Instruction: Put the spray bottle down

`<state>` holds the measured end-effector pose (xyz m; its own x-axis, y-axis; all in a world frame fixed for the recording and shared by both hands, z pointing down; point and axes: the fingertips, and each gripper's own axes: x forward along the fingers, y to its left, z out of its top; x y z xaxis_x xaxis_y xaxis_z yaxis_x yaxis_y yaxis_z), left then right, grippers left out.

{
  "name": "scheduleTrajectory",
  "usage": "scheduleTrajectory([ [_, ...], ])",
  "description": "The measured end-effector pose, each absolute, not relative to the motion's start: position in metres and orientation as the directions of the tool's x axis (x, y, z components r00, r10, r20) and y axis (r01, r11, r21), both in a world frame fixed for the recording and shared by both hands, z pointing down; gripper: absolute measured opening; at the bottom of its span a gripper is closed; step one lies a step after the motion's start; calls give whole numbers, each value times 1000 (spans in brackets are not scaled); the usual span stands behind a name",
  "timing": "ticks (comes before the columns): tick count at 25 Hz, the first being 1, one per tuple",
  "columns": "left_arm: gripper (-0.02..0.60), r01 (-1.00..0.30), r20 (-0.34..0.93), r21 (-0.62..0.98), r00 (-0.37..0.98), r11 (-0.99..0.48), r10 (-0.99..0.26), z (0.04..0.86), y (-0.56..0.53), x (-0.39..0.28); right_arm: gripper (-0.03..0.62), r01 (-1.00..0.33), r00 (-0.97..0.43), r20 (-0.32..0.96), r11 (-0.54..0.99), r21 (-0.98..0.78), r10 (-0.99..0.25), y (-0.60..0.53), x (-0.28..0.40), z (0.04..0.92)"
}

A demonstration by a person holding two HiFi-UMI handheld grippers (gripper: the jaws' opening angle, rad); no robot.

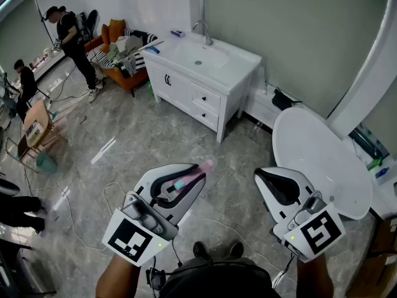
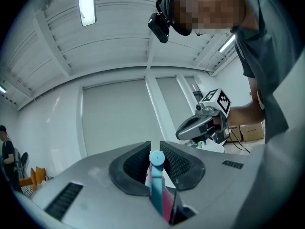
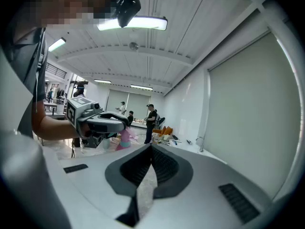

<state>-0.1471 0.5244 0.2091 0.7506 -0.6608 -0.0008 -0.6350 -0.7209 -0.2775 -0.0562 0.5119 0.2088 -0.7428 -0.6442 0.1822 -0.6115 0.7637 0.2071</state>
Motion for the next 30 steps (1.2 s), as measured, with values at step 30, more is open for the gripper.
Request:
scheduleTrajectory([
  [30,58,-669,55,-307,698,-677,-714,220,509,9,9,-579,-798,128,808,105,-589,477,97,229],
])
